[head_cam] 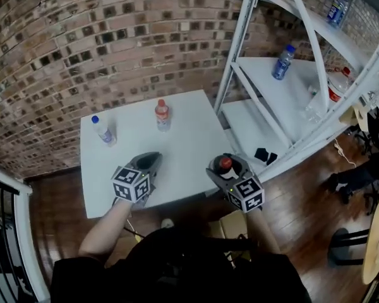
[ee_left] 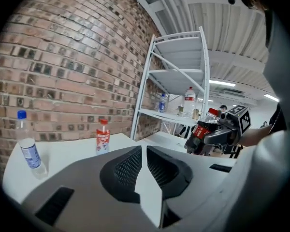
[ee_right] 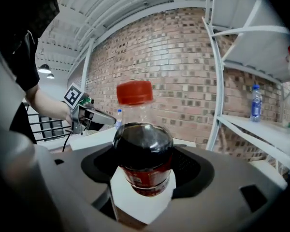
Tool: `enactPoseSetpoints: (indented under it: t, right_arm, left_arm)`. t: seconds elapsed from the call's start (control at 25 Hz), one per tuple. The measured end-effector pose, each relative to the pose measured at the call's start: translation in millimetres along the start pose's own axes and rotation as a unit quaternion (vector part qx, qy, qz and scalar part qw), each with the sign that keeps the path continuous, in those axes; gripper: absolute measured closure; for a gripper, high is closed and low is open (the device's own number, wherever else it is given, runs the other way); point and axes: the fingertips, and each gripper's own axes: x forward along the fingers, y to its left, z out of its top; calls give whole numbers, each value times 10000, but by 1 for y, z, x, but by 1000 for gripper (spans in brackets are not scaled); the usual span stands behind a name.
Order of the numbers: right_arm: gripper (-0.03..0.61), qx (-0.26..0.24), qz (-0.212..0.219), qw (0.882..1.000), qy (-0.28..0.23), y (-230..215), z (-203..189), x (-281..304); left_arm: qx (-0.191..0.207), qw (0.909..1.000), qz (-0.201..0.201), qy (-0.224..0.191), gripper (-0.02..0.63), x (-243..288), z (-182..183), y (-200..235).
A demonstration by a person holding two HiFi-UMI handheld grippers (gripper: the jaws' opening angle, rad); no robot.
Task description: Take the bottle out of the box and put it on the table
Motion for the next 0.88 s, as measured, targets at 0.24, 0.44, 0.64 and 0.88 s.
enactPoseSetpoints:
  t: [0.24,0.44,0.64,0.88]
  right_arm:
    - [252,-164,687,9975,60,28,9,83]
    - [252,-328,1238,9915,208,60,20,133]
    - [252,-463,1861,9810,279,82,33,178]
    - [252,-463,2475,9668,424,113,24,216]
  left_arm:
    - [-183,9969,753,-95,575,-42,-9,75]
    - [-410,9882,1470,-132,575,-86,-17,126]
    - [-608,9745,2151,-210,577,-123,-19,156]
    - [-959,9534,2840,-338,575,-158,-35,175]
